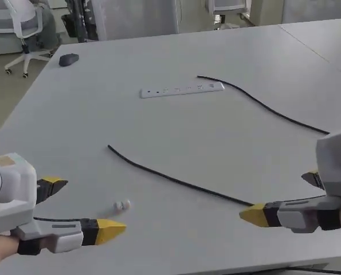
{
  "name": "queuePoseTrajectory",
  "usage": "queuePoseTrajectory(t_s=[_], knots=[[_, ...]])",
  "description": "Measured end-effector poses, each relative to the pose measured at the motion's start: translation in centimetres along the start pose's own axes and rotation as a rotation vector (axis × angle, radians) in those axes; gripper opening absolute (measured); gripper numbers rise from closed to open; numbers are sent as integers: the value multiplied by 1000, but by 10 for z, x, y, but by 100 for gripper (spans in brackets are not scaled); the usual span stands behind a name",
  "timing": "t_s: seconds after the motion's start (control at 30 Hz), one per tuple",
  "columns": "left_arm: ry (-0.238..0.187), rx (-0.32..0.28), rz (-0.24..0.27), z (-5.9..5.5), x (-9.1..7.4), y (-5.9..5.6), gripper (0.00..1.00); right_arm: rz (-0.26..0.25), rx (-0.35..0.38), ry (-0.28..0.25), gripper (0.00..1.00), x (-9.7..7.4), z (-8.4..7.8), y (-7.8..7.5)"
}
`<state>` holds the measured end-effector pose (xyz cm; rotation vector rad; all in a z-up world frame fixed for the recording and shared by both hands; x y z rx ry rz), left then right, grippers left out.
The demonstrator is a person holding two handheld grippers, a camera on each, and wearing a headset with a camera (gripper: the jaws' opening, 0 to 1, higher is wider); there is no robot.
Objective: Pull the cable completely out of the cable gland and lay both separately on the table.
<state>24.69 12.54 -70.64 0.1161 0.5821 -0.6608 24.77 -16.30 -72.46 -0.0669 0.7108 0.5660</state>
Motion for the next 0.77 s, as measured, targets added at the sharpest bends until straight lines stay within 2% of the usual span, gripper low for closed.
queuePoseTrajectory(t_s=[0.33,0.77], knots=[[2,19,5,1,-6,-9,99,19,4,-36,99,-6,1,9],[-14,24,13,6,-9,-13,99,29,-4,-59,99,-9,4,13]])
Point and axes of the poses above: the centre of the closed fingertips' face, and the gripper's own axes: x roughly forward along the fingers, y roughly to its left, z roughly out of its top, the point moved 1 cm from there along -x, roughly backward along the fingers, and after that the axes turned 3 degrees about -y, right-handed, at the moved point
